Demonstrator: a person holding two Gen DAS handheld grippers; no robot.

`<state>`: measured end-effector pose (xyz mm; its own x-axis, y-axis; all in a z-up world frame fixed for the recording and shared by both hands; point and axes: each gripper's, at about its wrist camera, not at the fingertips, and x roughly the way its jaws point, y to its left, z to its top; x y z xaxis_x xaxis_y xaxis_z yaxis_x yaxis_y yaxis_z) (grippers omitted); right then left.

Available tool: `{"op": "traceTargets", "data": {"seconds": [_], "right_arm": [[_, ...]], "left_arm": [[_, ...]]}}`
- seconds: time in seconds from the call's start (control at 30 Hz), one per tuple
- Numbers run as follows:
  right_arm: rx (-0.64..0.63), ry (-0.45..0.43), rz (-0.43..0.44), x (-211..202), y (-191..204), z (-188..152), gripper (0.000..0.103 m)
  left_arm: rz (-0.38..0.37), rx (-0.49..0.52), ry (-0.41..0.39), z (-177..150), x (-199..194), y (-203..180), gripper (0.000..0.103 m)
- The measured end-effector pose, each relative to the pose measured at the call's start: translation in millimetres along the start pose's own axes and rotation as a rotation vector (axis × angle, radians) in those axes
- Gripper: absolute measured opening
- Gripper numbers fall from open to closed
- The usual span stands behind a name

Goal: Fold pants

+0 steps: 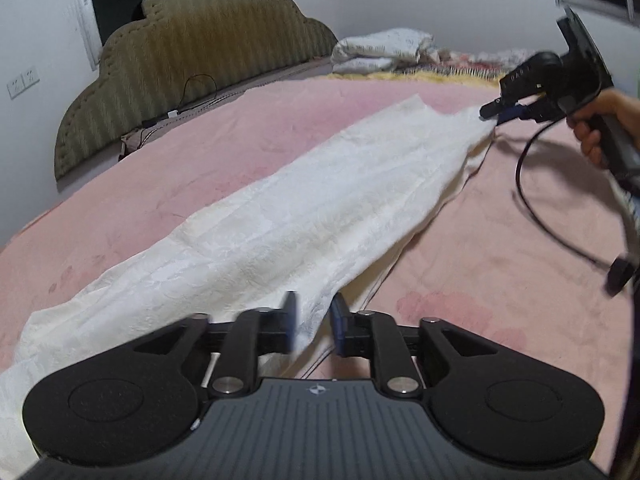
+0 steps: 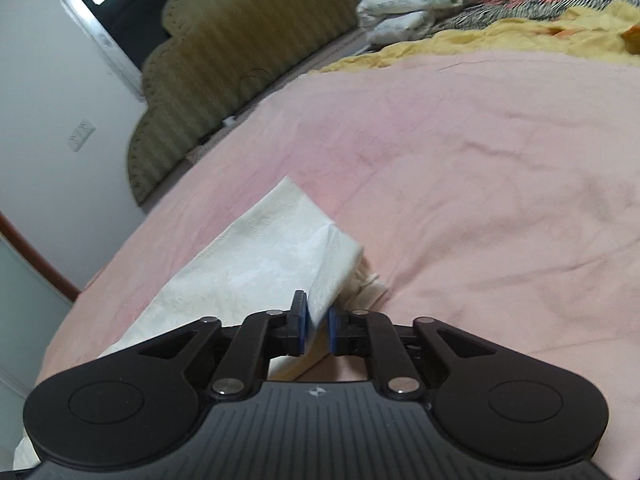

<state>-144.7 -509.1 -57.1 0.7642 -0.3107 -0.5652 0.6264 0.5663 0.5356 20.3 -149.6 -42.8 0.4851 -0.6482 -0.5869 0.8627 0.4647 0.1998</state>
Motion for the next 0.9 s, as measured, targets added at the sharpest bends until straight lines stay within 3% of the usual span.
{"op": "traceTargets", "data": {"seconds": [0.03, 0.1, 0.13, 0.2, 0.3, 0.37, 0.43, 0.53, 0.67, 0.77, 0.9], "right_arm": [[0.007, -0.068, -0.053, -9.8, 4.5, 3.2, 0.023], [-0.028, -0.254, -0.138, -30.5, 20.8, 6.6, 0.025], [-0.083, -0.316, -0.113, -35.4, 36.2, 7.4, 0.027], [-0.230, -0.312, 0.006, -31.3, 77.0, 7.3, 0.027], [-0.525, -0.147, 0.240, -3.9, 162.3, -13.2, 0.030], [-0.702, -0.035, 0.385, 14.3, 217.6, -38.3, 0.030], [-0.881, 0.060, 0.506, 29.3, 270.4, -71.3, 0.030], [-1.081, 0.157, 0.641, 51.3, 331.1, -120.5, 0.030], [-1.133, 0.350, 0.772, 84.3, 377.8, -159.2, 0.030], [-1.117, 0.421, 0.825, 104.5, 394.5, -165.5, 0.030], [-1.027, 0.630, 0.867, 141.9, 398.9, -156.9, 0.030]], "left_arm": [[-0.010, -0.020, -0.024, 1.6, -7.1, 3.9, 0.048], [-0.021, -0.067, -0.078, 4.3, -18.6, 14.2, 0.062], [0.004, -0.090, -0.096, 5.9, -21.1, 20.0, 0.071], [0.117, -0.124, -0.107, 8.3, -19.7, 31.5, 0.075], [0.271, -0.189, 0.004, 3.4, -2.9, 51.0, 0.071], [0.260, -0.261, 0.081, -6.1, 3.7, 63.5, 0.061], [0.216, -0.301, 0.126, -17.2, 6.0, 68.2, 0.060], [0.218, -0.288, 0.101, -28.3, 0.6, 62.1, 0.060], [0.228, -0.275, 0.055, -36.5, -3.1, 56.1, 0.060], [0.218, -0.289, 0.043, -38.8, -3.6, 55.4, 0.060], [0.213, -0.298, 0.036, -39.6, -4.5, 55.5, 0.061]]}}
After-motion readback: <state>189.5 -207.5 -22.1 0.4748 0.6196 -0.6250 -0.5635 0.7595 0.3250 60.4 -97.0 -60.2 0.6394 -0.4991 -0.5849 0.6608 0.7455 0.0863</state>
